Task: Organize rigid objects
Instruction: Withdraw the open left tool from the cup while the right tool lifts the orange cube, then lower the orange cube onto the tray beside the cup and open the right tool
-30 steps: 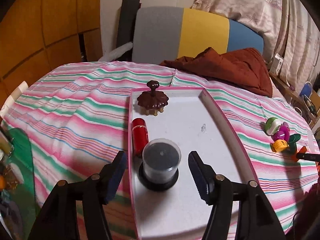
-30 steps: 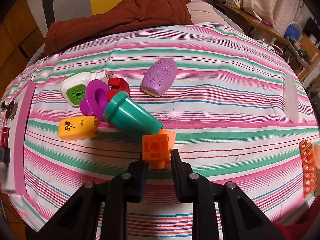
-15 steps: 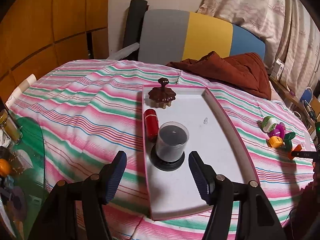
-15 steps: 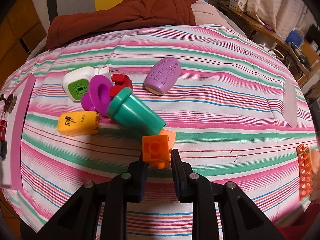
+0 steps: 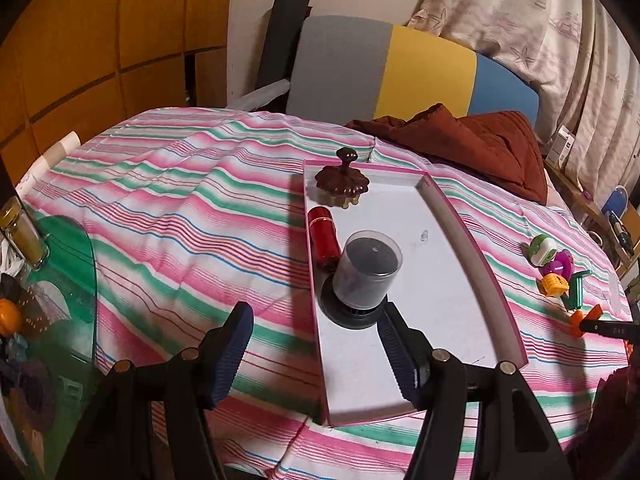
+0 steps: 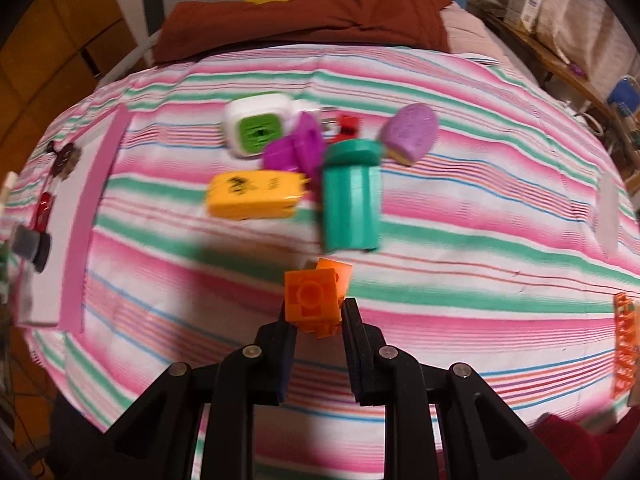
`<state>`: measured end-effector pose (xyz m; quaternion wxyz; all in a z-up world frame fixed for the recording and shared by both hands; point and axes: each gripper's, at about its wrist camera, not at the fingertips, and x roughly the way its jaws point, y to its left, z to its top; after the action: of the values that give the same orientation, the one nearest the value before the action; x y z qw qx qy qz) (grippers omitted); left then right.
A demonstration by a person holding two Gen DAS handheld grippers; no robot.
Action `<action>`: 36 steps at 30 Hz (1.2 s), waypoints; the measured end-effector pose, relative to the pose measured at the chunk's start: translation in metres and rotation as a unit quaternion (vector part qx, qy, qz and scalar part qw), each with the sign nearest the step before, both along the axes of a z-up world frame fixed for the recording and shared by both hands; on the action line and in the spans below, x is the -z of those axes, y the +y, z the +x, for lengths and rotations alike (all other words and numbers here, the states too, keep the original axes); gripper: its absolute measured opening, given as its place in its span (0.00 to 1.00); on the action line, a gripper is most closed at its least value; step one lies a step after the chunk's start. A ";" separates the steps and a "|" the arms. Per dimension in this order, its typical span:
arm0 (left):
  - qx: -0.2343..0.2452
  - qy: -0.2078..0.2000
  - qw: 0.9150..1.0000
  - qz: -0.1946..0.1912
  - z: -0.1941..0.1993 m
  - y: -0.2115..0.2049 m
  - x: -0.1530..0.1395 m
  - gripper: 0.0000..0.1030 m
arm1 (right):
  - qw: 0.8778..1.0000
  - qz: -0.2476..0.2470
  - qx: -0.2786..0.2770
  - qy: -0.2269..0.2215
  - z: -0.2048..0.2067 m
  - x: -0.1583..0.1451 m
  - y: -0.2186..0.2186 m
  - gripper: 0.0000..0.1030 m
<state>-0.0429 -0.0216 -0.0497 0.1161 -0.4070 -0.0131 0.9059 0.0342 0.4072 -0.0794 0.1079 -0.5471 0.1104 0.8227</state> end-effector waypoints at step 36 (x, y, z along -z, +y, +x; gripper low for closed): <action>-0.062 -0.027 0.998 0.018 -0.001 -0.052 0.014 0.63 | 0.926 -0.259 -0.272 0.033 -0.090 0.006 -0.287 0.22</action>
<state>-0.0438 -0.0739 -0.0638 0.0668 -0.4279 -0.0575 0.8995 -0.0558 0.1198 -0.0858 -0.2691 -0.5379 0.1698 0.7806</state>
